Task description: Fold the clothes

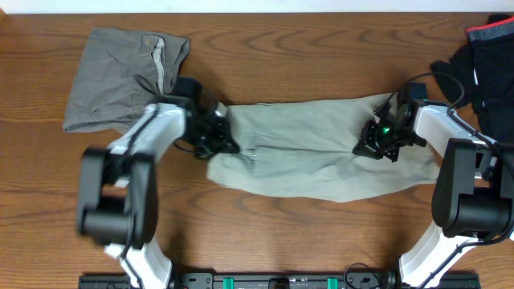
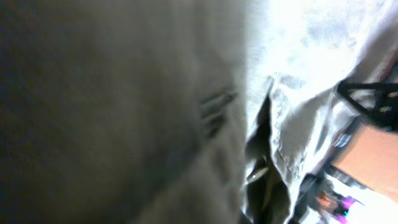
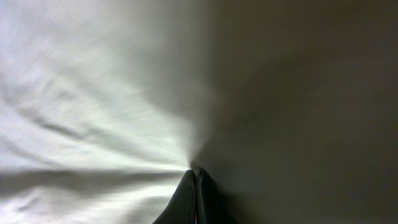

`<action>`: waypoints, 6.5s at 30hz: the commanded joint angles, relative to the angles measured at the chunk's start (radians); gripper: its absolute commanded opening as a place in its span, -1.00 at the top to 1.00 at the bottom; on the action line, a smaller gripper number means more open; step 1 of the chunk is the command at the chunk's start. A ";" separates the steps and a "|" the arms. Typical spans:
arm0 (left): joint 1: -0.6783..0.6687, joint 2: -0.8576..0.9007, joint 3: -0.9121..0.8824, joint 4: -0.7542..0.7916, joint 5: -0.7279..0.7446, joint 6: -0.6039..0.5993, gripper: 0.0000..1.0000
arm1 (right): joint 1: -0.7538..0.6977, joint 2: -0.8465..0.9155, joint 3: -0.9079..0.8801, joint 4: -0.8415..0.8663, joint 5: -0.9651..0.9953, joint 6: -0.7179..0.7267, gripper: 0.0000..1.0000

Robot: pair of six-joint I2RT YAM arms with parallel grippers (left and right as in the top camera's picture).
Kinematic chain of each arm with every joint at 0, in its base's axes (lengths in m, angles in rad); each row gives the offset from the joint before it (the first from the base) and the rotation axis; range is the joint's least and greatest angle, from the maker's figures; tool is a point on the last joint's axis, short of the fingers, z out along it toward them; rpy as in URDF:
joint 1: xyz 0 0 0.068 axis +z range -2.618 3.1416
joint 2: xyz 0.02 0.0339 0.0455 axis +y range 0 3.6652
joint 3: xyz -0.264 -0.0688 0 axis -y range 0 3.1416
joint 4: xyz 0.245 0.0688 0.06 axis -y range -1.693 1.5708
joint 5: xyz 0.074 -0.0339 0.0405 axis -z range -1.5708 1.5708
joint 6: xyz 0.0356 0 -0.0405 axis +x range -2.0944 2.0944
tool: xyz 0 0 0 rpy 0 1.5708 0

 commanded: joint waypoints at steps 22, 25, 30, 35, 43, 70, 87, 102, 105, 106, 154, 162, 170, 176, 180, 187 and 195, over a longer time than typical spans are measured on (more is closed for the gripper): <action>0.040 -0.246 0.546 -0.670 -0.796 0.334 0.84 | -0.156 -0.209 0.214 -0.135 0.063 -0.032 0.98; 0.012 -0.235 0.547 -0.671 -0.796 0.334 0.84 | -0.155 -0.209 0.214 -0.135 0.063 -0.032 0.97; -0.072 -0.166 0.547 -0.666 -0.795 0.279 0.86 | -0.155 -0.209 0.214 -0.136 0.063 -0.037 0.98; -0.184 -0.061 0.547 -0.638 -0.724 0.174 0.87 | -0.154 -0.209 0.214 -0.144 0.093 -0.039 0.98; -0.346 0.036 0.546 -0.521 -0.571 0.106 0.86 | -0.154 -0.209 0.213 -0.151 0.113 -0.040 0.97; -0.583 0.101 0.545 -0.339 -0.547 0.089 0.10 | -0.154 -0.209 0.213 -0.163 0.116 -0.066 0.97; -0.363 0.080 0.547 -0.504 -0.638 0.123 -0.07 | 0.101 -0.195 0.187 -0.239 -0.043 -0.386 0.84; -0.081 0.080 0.547 -0.510 -0.570 0.123 -0.18 | 0.380 0.029 0.093 -0.056 0.233 -0.227 0.24; -0.080 0.080 0.547 -0.497 -0.570 0.124 -0.18 | 0.379 0.041 0.092 -0.040 0.148 -0.293 0.17; -0.082 0.080 0.547 -0.490 -0.570 0.124 -0.18 | 0.380 0.041 0.092 -0.031 0.097 -0.332 0.14; -0.084 0.081 0.532 -0.447 -0.570 0.124 -0.22 | 0.299 -0.121 0.126 -0.003 0.623 -0.190 0.62; -0.086 0.081 0.531 -0.459 -0.418 0.167 0.01 | 0.252 -0.210 0.131 -0.082 0.204 -0.227 0.63; -0.150 0.111 0.422 -0.318 -0.175 0.331 0.09 | 0.288 -0.164 0.082 -0.238 0.003 -0.342 0.68; -0.212 0.140 0.299 -0.219 -0.019 0.429 0.09 | 0.293 -0.141 -0.061 -0.245 0.356 -0.062 0.70; -0.243 0.176 0.272 -0.214 -0.020 0.435 0.09 | 0.262 -0.131 -0.158 -0.233 0.553 0.092 0.68; -0.230 0.183 0.272 -0.220 -0.020 0.435 0.07 | 0.200 -0.131 -0.194 -0.211 0.429 0.030 0.92; -0.224 0.181 0.292 -0.372 -0.019 0.434 0.15 | 0.199 -0.270 -0.076 -0.248 0.106 -0.327 0.97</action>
